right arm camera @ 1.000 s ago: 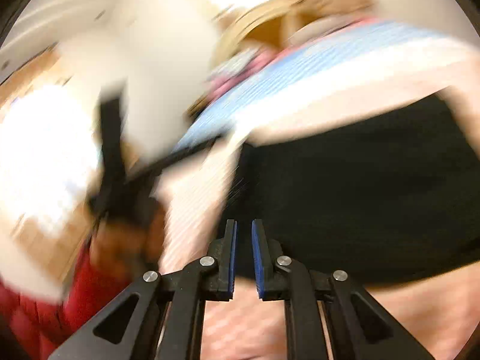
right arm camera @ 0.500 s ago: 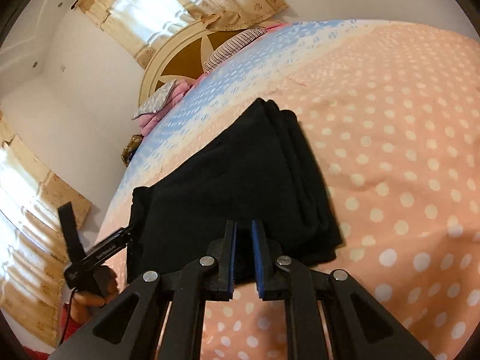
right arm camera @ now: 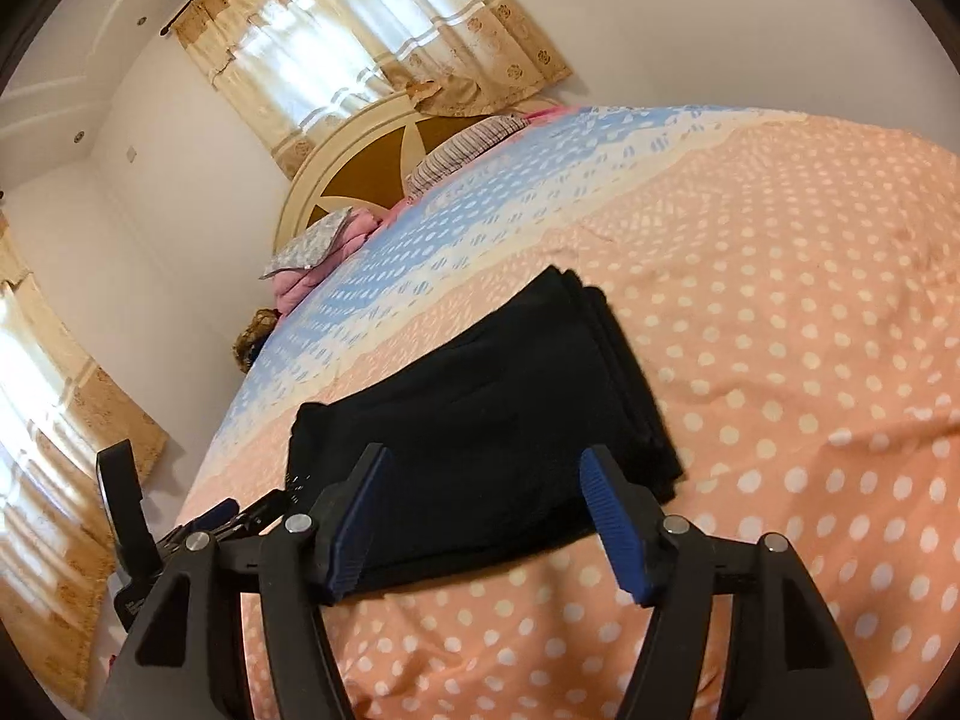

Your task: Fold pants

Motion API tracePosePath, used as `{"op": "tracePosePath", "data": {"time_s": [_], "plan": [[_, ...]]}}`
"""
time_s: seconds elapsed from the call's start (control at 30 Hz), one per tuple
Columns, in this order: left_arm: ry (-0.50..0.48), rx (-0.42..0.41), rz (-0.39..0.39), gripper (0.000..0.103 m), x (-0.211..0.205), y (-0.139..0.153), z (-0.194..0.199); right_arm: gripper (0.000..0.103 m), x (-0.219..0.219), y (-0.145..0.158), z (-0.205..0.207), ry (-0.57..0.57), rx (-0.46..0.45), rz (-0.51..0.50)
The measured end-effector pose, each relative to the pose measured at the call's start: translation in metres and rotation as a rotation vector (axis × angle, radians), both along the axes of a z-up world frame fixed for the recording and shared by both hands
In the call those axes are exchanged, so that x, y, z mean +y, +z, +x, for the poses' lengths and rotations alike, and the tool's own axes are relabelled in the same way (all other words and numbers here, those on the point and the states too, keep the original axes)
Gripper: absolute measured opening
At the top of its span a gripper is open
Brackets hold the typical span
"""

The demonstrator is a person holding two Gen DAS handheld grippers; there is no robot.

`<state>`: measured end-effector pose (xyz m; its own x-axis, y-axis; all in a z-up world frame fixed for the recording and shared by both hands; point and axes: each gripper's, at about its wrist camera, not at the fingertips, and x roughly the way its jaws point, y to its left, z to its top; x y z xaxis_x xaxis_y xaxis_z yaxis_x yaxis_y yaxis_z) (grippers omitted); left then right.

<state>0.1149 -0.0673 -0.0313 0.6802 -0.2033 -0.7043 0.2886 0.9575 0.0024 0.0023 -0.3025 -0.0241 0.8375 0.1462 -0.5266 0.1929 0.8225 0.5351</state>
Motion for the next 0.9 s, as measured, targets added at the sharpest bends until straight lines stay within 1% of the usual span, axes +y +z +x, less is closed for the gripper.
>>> {"op": "tracePosePath", "data": {"time_s": [0.07, 0.13, 0.2, 0.23, 0.27, 0.33, 0.4, 0.47, 0.53, 0.63, 0.73, 0.9], "plan": [[-0.008, -0.011, 0.003, 0.098, -0.003, 0.001, -0.004, 0.067, 0.001, -0.001, -0.003, 0.012, 0.005, -0.003], [-0.018, -0.005, 0.0, 0.099, -0.005, 0.001, -0.004, 0.067, 0.0, -0.001, -0.006, 0.006, 0.007, -0.015], [-0.025, 0.005, -0.023, 0.099, -0.004, 0.001, -0.003, 0.067, -0.005, -0.002, -0.007, -0.007, 0.01, -0.019], [-0.026, 0.013, -0.051, 0.099, -0.001, 0.0, -0.001, 0.067, -0.008, -0.001, -0.008, -0.017, 0.012, -0.023], [-0.025, 0.021, -0.071, 0.099, 0.001, 0.0, 0.0, 0.067, -0.012, 0.0, -0.008, -0.032, 0.017, -0.03], [-0.021, 0.043, -0.106, 0.099, 0.005, -0.003, 0.003, 0.067, -0.025, 0.001, -0.009, -0.097, 0.04, -0.042], [-0.01, 0.064, -0.13, 0.099, 0.007, -0.006, 0.007, 0.067, -0.044, 0.0, -0.011, -0.147, 0.047, -0.007], [0.004, 0.075, -0.134, 0.099, 0.009, -0.01, 0.01, 0.067, -0.052, -0.001, -0.013, -0.164, 0.05, 0.01], [0.01, 0.074, -0.14, 0.099, 0.009, -0.011, 0.013, 0.067, -0.054, 0.0, -0.012, -0.169, 0.052, -0.009], [0.007, 0.068, -0.137, 0.099, 0.008, -0.012, 0.014, 0.067, -0.053, 0.0, -0.006, -0.149, 0.058, -0.032], [0.015, 0.074, -0.12, 0.099, 0.007, -0.014, 0.018, 0.067, -0.052, -0.001, 0.007, -0.127, 0.07, -0.037], [0.024, 0.114, -0.115, 0.099, 0.008, -0.02, 0.025, 0.067, -0.053, -0.007, 0.029, -0.102, 0.085, -0.044]]}}
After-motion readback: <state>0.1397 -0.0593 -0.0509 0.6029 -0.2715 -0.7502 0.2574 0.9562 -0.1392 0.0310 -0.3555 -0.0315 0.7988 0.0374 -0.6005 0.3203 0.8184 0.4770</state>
